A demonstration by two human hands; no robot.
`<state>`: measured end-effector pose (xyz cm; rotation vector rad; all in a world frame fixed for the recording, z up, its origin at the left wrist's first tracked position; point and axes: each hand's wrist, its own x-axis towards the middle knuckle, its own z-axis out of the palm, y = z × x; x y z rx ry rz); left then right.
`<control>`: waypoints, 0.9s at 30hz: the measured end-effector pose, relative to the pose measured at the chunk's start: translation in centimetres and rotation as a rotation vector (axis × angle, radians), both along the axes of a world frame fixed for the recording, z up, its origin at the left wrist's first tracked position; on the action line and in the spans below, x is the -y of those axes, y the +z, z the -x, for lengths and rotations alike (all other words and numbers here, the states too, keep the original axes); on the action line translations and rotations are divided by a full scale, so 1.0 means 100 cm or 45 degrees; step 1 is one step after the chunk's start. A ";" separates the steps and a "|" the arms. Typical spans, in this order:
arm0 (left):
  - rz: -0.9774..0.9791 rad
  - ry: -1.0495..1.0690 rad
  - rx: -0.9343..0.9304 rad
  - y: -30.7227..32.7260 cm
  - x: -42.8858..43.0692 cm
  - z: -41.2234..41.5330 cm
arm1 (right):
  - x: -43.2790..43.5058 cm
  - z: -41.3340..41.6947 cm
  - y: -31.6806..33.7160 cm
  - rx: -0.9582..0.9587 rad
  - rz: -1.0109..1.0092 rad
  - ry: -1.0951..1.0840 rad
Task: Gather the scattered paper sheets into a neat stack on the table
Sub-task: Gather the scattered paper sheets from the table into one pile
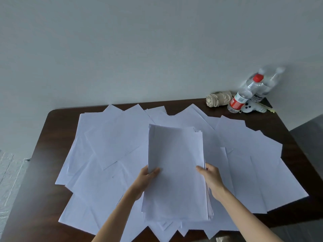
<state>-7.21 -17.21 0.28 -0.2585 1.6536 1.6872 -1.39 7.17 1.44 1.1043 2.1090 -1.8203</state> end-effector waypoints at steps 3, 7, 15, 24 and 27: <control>0.061 0.020 -0.020 0.001 -0.031 -0.017 | -0.028 -0.015 -0.005 0.036 -0.065 0.013; 0.150 0.104 -0.003 0.000 -0.069 -0.040 | -0.060 -0.031 -0.009 0.064 -0.165 0.100; 1.114 -0.068 -0.198 -0.019 -0.130 -0.074 | -0.103 -0.053 -0.029 0.274 -0.431 0.172; 0.678 0.335 0.004 -0.017 -0.129 -0.085 | -0.118 -0.052 -0.036 0.222 -0.261 0.070; 0.486 0.340 0.051 -0.018 -0.123 -0.091 | -0.119 -0.053 -0.039 0.199 -0.195 0.128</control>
